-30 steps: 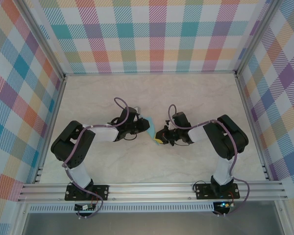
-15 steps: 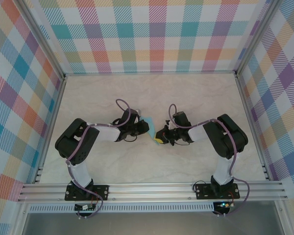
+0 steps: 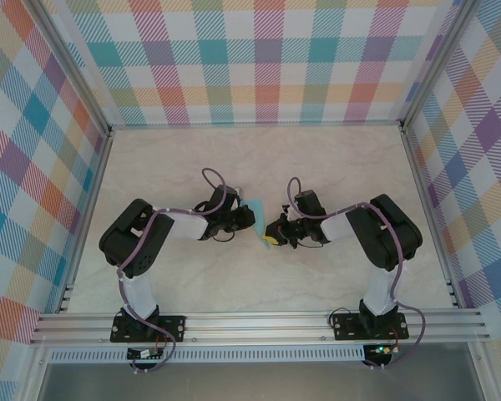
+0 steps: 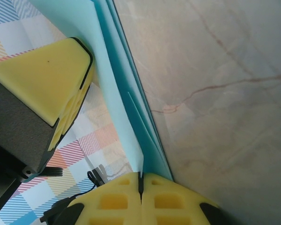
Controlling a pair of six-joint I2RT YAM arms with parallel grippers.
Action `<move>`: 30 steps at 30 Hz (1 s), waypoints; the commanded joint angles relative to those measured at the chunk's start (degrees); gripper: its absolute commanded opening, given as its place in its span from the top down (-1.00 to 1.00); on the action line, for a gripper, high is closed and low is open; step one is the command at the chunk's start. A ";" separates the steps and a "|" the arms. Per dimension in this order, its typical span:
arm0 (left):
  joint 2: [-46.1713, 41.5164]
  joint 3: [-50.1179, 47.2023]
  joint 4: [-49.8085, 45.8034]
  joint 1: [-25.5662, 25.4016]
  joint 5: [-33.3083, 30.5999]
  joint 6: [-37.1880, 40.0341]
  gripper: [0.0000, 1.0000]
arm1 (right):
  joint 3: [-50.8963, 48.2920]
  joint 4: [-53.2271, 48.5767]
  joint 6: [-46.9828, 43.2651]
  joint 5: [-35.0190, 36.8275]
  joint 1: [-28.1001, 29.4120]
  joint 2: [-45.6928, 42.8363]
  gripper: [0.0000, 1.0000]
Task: Fold a paper plane with a square sheet of paper (pick it up from the middle)
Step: Fold the wing for the fifth time at the center of the table.
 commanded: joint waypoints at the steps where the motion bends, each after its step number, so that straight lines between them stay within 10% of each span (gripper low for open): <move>1: 1.52 1.82 -2.81 -0.83 -3.80 2.16 0.82 | -1.32 -8.14 -0.23 5.57 -0.04 4.62 1.00; 17: 3.71 3.12 -7.93 -1.69 -4.53 1.86 0.87 | 3.36 -15.16 -8.79 -0.15 -0.03 -1.75 0.66; 30: 3.62 3.34 -8.77 -1.97 -5.07 1.15 0.87 | 4.82 -20.91 -12.89 1.80 -0.03 -1.78 0.82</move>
